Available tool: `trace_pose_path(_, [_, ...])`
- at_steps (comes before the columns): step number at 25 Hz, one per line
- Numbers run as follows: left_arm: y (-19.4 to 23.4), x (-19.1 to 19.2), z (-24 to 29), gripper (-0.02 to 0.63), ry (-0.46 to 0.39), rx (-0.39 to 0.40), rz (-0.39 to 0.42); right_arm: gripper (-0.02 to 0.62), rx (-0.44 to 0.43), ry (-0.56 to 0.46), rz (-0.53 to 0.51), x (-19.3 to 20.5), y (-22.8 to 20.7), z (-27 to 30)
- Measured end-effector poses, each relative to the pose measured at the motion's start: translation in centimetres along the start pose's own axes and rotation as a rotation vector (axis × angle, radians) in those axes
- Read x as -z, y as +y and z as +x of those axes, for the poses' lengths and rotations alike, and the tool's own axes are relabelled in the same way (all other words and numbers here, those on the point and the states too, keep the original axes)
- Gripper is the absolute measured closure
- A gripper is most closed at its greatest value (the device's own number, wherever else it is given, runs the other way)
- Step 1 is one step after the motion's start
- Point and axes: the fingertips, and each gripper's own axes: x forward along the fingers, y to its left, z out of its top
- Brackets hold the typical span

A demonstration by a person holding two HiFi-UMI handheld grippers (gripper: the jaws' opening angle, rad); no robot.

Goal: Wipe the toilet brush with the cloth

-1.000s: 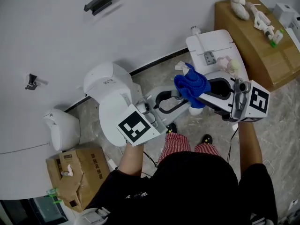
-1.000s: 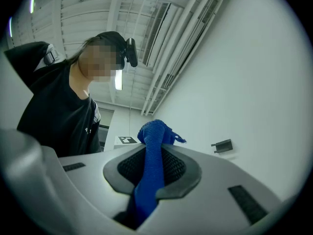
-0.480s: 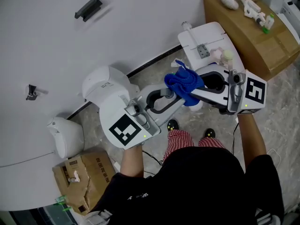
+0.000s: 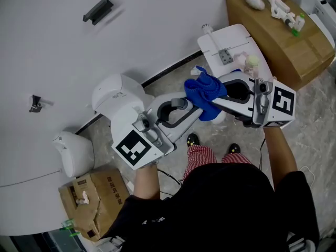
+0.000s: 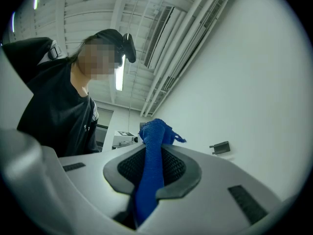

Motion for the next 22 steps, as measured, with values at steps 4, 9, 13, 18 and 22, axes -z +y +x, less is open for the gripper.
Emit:
trace_pose_path(4, [0.2,-0.2,-0.1,0.515,0.002,-0.006,0.003,0.532,0.010,-0.017,0.012,0.1,-0.3,-0.1])
trace_pose_path(9, [0.7,-0.8,-0.2,0.515,-0.008,-0.026,0.013,0.532,0.026,-0.023,0.011,0.1,-0.7,-0.2])
trace_pose_path(13, [1.0,-1.1,-0.1,0.515,-0.012,-0.038,0.019,0.532,0.039,-0.033,0.014,0.1,-1.0,-0.4])
trace_pose_path(18, [1.3,-1.5,-0.5,0.515,-0.038,-0.052,0.004,0.531,0.055,-0.035,0.035,0.9,-1.1,-0.5])
trace_pose_path(22, [1.3,-1.8,-0.8,0.515,-0.053,-0.061,0.008,0.532,0.054,-0.028,0.045,1.7,-1.0,-0.7])
